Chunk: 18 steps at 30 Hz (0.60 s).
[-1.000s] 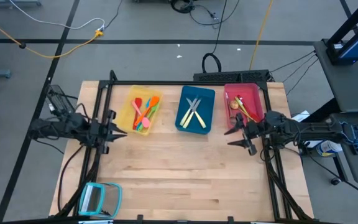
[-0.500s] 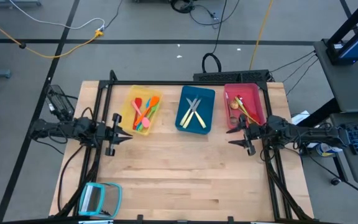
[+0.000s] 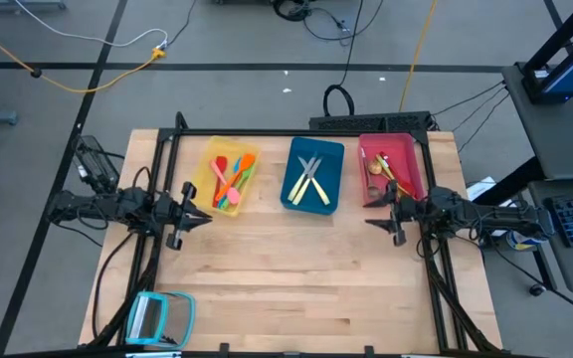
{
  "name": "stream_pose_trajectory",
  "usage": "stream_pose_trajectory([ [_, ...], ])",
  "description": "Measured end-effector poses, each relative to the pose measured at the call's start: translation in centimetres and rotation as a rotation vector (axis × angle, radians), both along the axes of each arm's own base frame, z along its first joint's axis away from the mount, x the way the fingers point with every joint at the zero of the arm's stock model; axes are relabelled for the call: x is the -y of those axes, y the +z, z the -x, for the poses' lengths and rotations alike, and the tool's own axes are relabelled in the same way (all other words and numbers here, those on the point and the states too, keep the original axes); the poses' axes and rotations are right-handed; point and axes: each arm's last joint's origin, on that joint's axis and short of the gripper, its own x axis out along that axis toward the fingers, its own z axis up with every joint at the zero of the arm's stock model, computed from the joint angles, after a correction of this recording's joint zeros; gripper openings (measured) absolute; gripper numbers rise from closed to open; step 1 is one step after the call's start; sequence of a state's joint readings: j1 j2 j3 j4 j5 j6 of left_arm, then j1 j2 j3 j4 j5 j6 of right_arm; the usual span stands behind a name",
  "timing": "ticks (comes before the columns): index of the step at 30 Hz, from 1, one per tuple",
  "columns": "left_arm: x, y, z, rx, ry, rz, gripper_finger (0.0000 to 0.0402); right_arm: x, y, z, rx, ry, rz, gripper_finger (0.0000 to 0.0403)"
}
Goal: Pick & Place Kitchen Items
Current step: Return to Home Position
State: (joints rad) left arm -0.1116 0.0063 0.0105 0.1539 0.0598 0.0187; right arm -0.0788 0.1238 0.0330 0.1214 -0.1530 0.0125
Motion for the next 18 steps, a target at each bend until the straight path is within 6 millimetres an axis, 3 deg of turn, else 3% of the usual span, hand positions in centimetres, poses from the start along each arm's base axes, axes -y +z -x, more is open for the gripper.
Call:
stream_pose_trajectory([
  [5,0.00,0.01,0.00,0.001,0.000,-0.001,0.0037,0.30,-0.28,-0.01,-0.023,-0.103,-0.003,0.0197],
  [18,0.00,0.02,0.01,0.001,0.000,-0.002,0.0037,0.30,-0.82,0.01,-0.081,-0.106,-0.082,0.0197],
])
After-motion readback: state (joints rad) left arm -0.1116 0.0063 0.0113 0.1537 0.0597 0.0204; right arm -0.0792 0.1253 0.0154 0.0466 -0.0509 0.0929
